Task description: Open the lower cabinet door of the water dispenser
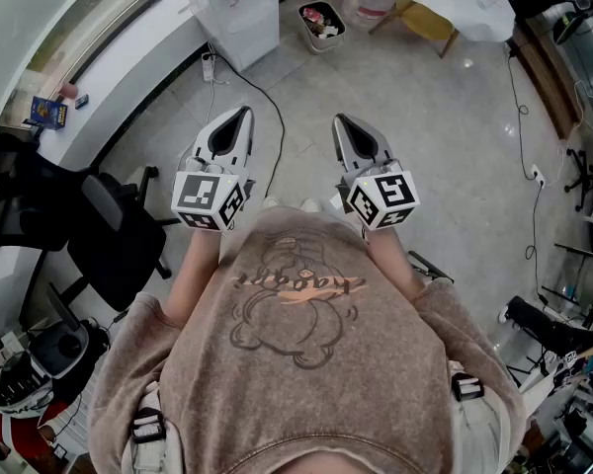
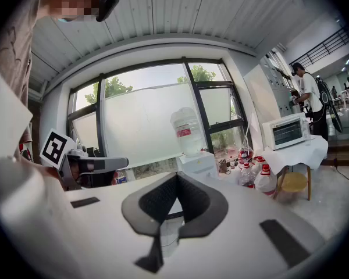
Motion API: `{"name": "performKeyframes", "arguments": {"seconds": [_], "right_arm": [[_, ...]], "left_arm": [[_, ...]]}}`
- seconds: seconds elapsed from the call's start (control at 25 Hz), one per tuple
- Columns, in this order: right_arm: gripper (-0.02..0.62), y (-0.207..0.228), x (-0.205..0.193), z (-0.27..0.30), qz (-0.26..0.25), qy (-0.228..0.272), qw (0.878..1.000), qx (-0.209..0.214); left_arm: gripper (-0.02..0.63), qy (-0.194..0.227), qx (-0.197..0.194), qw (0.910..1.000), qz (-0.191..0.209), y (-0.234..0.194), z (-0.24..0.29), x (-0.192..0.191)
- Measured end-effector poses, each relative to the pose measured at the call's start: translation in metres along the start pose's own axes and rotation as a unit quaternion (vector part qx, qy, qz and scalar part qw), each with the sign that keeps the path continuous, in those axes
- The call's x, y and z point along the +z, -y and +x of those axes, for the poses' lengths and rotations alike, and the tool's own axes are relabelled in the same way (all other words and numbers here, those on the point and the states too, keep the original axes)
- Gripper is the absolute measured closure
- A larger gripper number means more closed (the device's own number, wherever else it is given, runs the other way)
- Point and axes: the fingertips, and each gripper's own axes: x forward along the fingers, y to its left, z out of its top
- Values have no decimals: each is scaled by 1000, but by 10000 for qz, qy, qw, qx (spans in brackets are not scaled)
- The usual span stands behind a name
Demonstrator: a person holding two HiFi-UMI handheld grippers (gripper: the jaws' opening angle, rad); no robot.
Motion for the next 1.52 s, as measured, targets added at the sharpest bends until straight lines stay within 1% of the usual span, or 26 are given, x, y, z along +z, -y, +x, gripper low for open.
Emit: {"name": "performKeyframes", "arguments": {"seconds": [0.2, 0.44, 0.64, 0.84, 0.96, 1.16, 1.32, 1.52], "right_arm": [[592, -3, -2, 4, 7, 12, 10000, -78], [591, -4, -2, -3, 16, 283, 9989, -360], [591, 2, -12, 2, 9, 174, 9980, -616], [591, 20, -11, 16, 58, 177, 9970, -748], [591, 35, -13, 32, 73, 144, 9968, -786], [591, 66, -6, 70, 96, 176, 9983, -556], [591, 108, 13, 104, 116, 182, 9988, -439], [591, 171, 50, 157, 117, 163, 9997, -155]], "left_arm": [[594, -33, -35, 10000, 15, -7, -1, -2], [594, -71, -136, 9999, 35, -18, -5, -16], [594, -135, -310, 9994, 72, -23, 5, -23], [594, -247, -401, 9989, 88, -32, 25, -27], [594, -265, -385, 9989, 59, -41, 45, -29], [594, -214, -275, 9994, 13, -59, 91, -24], [594, -173, -239, 9996, -21, -66, 144, -12], [594, -120, 36, 9998, -124, -84, 217, 15]]}}
